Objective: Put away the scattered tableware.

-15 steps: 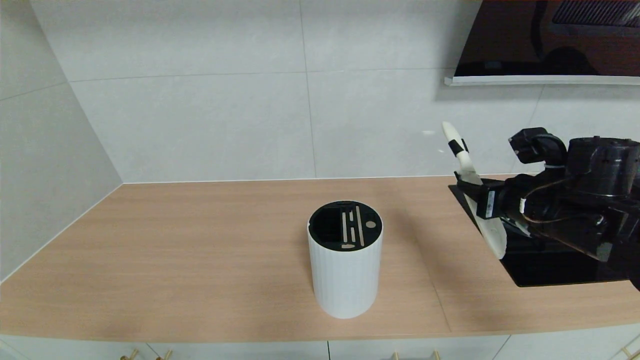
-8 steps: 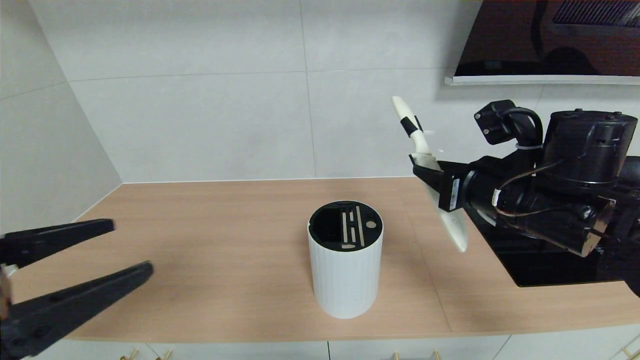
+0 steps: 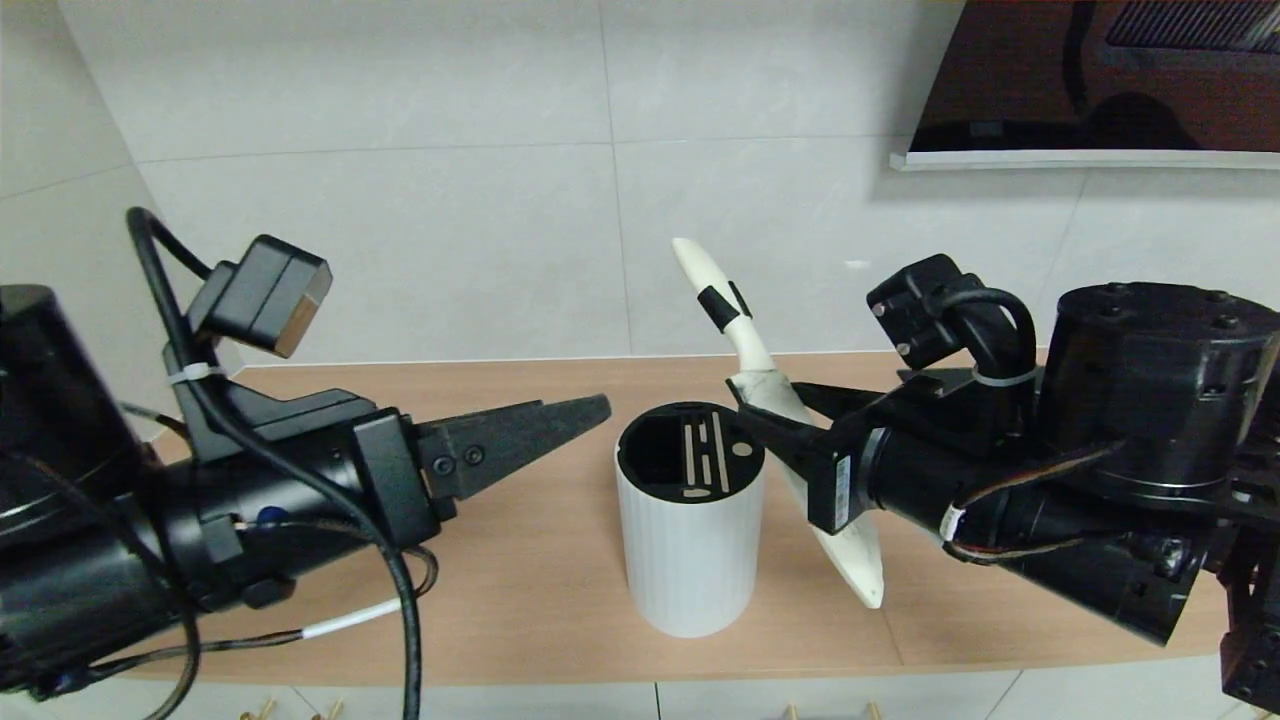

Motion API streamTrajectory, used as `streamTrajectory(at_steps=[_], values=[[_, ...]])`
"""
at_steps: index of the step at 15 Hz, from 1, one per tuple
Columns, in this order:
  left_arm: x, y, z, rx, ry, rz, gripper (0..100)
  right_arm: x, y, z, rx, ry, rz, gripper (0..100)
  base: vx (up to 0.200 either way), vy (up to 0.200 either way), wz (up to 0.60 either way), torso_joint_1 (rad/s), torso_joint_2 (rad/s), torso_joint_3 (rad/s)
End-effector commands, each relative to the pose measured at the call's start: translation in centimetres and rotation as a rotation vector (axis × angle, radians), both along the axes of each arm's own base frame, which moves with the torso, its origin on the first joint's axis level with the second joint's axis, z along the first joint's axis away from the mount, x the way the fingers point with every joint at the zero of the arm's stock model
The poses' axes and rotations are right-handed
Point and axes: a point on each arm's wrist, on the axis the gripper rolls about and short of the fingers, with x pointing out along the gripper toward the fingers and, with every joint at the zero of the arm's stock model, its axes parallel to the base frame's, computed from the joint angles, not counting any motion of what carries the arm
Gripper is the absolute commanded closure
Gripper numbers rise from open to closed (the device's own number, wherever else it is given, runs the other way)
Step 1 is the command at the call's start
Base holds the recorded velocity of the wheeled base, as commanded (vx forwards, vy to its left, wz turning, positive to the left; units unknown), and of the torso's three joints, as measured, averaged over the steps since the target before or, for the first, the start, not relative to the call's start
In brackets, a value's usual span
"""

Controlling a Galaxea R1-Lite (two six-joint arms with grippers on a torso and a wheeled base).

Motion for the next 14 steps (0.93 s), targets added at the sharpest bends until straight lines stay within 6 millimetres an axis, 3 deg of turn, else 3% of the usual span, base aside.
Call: streamTrajectory(at_steps=[1,10,14], values=[[1.7,-1.5,-1.8,-0.014,0.077,-0.013,0,0.0,1.0,-0.8,-0.007,0.005,0.016,100,0.0,0.0,0.0,0.0,0.0,0.0],[3.3,-3.7,-2.2,-0.143,0.011,0.07,0,-2.3,4.0,-1.8,0.033,0.038,0.114,100,0.0,0.0,0.0,0.0,0.0,0.0],[3.7,-3.9,-2.6,-0.141,0.017,0.07,0,-2.4,4.8,-2.2,0.046,0.023,0.106,100,0.0,0.0,0.0,0.0,0.0,0.0]])
